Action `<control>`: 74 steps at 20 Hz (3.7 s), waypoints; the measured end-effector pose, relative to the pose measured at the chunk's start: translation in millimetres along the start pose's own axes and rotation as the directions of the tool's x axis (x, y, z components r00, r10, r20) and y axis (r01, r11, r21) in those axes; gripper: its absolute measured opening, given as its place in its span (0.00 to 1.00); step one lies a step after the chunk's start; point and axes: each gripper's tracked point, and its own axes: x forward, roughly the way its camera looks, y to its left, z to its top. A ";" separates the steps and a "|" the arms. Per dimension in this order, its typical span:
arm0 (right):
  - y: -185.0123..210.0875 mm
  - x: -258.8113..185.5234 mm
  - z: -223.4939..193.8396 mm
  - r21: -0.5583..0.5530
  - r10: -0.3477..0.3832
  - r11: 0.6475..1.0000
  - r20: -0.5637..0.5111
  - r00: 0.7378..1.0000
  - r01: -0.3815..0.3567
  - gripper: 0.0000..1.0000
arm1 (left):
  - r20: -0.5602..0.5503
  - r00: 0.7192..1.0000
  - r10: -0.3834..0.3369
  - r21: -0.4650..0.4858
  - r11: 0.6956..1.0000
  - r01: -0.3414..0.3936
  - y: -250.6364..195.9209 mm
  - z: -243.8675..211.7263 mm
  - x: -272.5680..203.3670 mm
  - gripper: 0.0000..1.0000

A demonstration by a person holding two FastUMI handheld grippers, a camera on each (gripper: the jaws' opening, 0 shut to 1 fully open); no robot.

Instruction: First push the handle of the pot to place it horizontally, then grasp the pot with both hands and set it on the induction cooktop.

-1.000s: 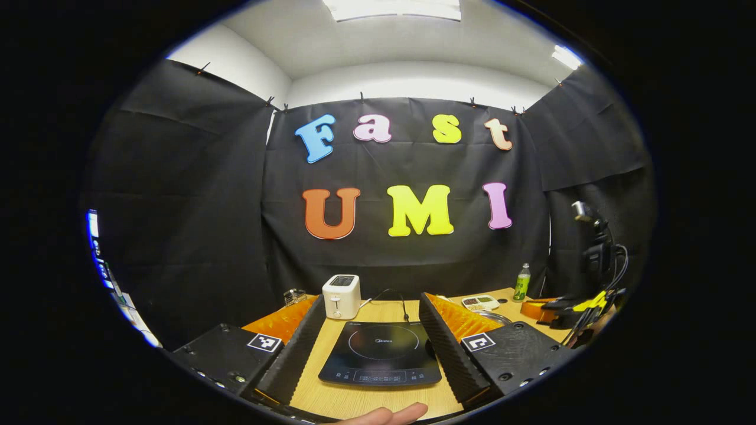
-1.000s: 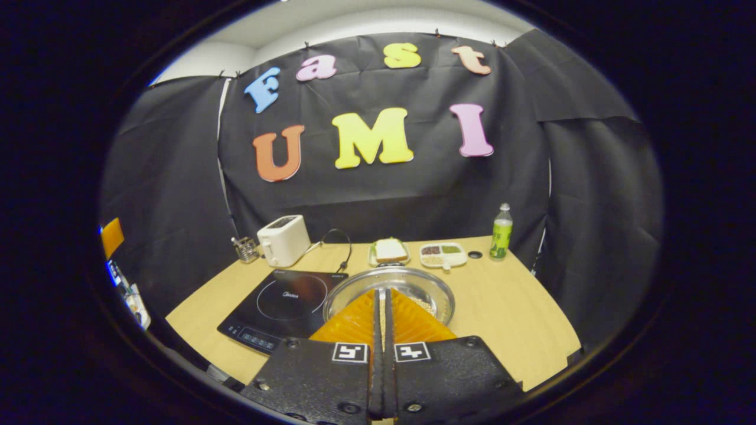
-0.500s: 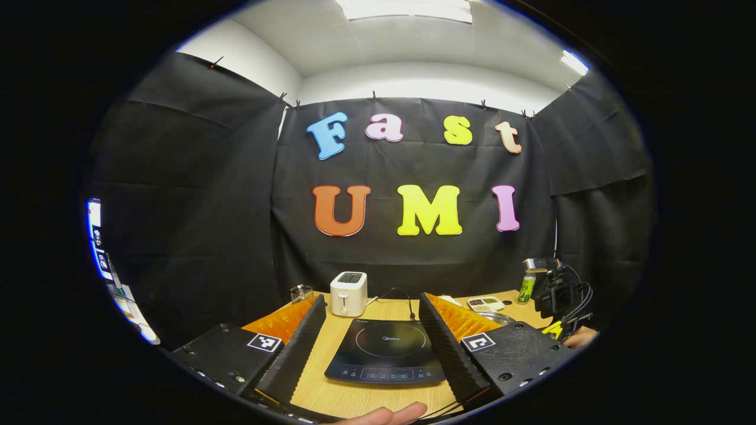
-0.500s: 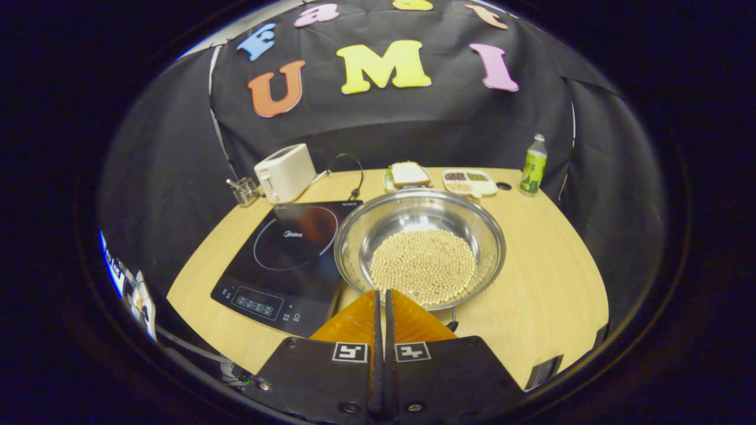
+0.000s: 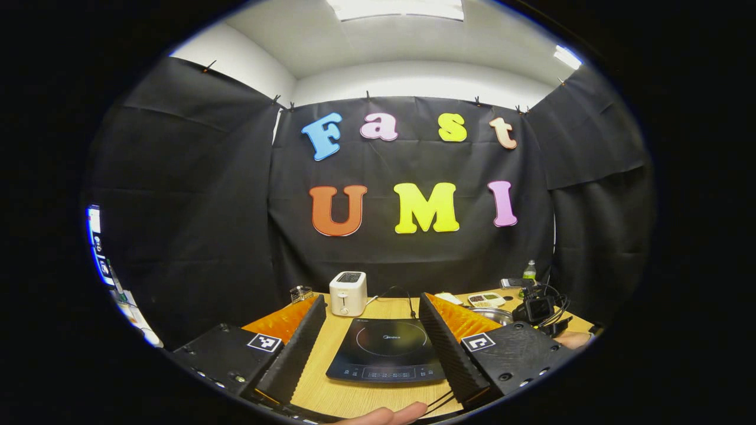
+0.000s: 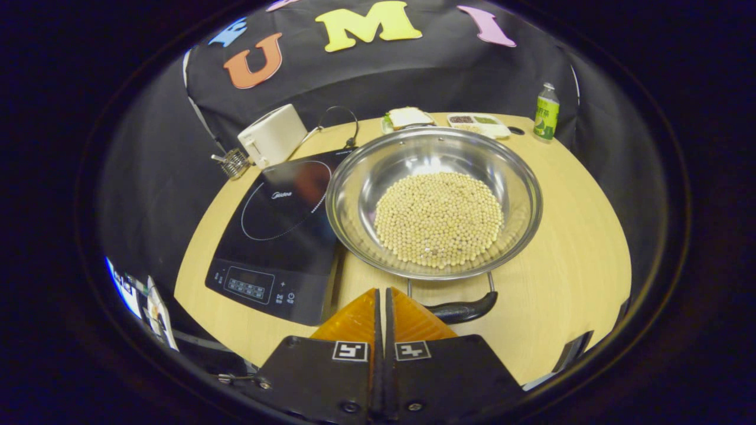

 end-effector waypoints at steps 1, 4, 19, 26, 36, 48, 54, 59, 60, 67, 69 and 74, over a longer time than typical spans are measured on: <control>-1.3 -1.8 1.5 0.007 0.007 1.000 -0.003 1.000 -0.007 0.01 | -0.004 1.000 0.000 0.002 1.000 0.000 -1.0 -1.2 0.3 0.95; -1.5 -0.3 -0.1 0.018 0.023 1.000 -0.014 1.000 -0.022 0.01 | -0.014 1.000 -0.005 0.000 1.000 0.005 -3.6 -3.9 2.4 0.95; -31.4 -2.5 -6.5 -0.010 0.027 1.000 -0.058 0.998 -0.027 0.04 | -0.005 1.000 -0.018 -0.010 1.000 0.018 -7.2 -2.7 1.3 0.95; -68.8 -2.5 -2.5 -0.053 -0.024 0.998 -0.060 0.998 0.021 0.04 | 0.006 0.998 -0.057 -0.110 0.992 0.057 -10.3 -3.6 4.3 0.95; -108.7 7.2 9.9 -0.159 -0.073 0.985 -0.067 0.995 0.062 0.01 | 0.007 0.999 -0.051 -0.072 0.996 0.052 -18.7 -1.3 16.9 0.94; -177.8 21.5 38.9 -0.265 -0.175 0.951 -0.036 0.984 0.160 0.04 | -0.043 0.995 -0.092 -0.024 0.996 0.091 -60.3 -4.9 50.8 0.94; -204.7 32.7 52.9 -0.283 -0.204 0.942 -0.047 0.978 0.183 0.02 | -0.062 0.990 -0.123 -0.049 0.992 0.120 -77.2 -4.0 61.9 0.94; -224.4 43.0 65.0 -0.249 -0.198 0.952 -0.050 0.979 0.180 0.02 | -0.103 0.988 -0.112 -0.070 0.992 0.105 -82.7 -12.2 72.8 0.94; -231.1 46.1 68.4 -0.251 -0.204 0.950 -0.038 0.978 0.188 0.02 | -0.113 0.986 -0.121 -0.080 0.990 0.112 -86.1 -15.2 74.0 0.94; -254.2 54.5 89.7 -0.268 -0.239 0.932 0.047 0.970 0.242 0.04 | -0.119 0.980 -0.160 -0.051 0.987 0.155 -108.0 -17.2 79.4 0.94; -258.0 56.6 97.0 -0.283 -0.246 0.923 0.082 0.966 0.260 0.02 | -0.120 0.977 -0.178 -0.056 0.983 0.173 -114.3 -17.7 78.4 0.94; -259.2 63.4 106.6 -0.231 -0.231 0.940 0.117 0.966 0.253 0.02 | -0.132 0.975 -0.178 -0.044 0.984 0.173 -120.5 -20.6 84.7 0.94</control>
